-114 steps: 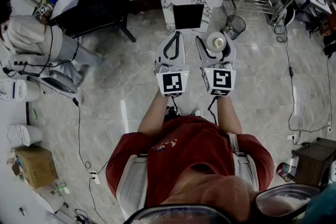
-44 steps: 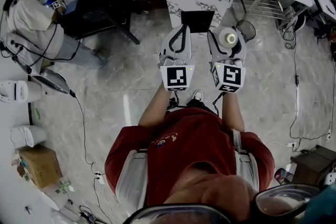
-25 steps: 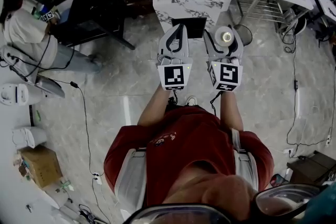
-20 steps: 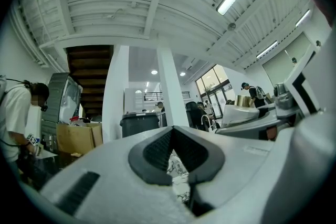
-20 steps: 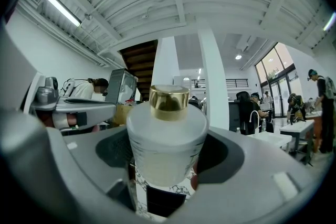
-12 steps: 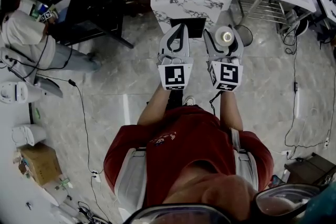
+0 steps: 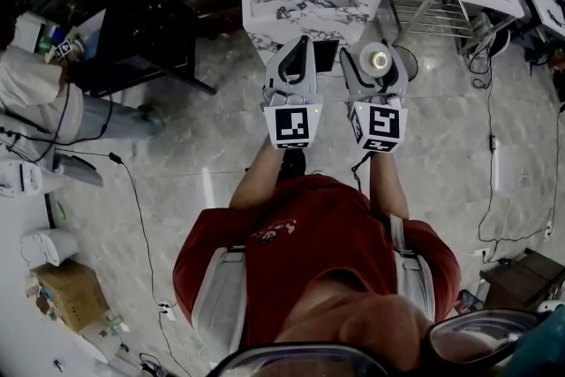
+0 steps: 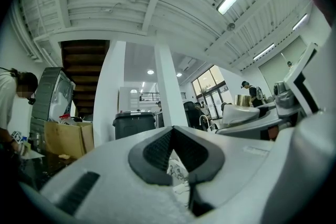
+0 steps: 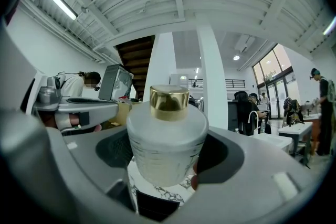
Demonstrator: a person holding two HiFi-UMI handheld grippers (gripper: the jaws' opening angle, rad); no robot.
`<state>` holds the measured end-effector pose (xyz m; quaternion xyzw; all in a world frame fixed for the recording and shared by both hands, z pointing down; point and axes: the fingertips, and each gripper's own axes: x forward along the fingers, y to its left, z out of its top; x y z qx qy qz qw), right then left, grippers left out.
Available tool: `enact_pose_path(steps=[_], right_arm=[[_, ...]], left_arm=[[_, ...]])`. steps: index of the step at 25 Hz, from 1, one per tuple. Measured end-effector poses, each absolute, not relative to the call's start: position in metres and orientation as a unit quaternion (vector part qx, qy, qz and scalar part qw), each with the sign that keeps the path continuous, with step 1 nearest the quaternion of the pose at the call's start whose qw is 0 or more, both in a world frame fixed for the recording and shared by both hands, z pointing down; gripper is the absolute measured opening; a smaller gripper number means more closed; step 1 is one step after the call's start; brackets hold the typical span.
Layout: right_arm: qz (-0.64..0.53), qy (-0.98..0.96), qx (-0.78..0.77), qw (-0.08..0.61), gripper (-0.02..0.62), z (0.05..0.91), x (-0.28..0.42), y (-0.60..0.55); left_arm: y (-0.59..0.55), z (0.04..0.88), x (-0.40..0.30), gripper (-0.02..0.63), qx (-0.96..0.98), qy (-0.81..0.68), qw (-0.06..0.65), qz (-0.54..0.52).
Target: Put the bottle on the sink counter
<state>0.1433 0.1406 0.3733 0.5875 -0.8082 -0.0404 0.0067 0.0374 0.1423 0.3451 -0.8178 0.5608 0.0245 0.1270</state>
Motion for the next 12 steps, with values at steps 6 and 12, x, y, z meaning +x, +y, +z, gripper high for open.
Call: enact_pose_path(steps=[6, 12], right_arm=[[-0.037, -0.807, 0.589, 0.015, 0.342, 0.376, 0.125, 0.095], [-0.036, -0.808, 0.587, 0.026, 0.342, 0.379, 0.098, 0.053]], left_arm=[[0.1, 0.35, 0.019, 0.003, -0.82, 0.561, 0.114, 0.018], [0.059, 0.353, -0.006, 0.003, -0.821, 0.56, 0.109, 0.021]])
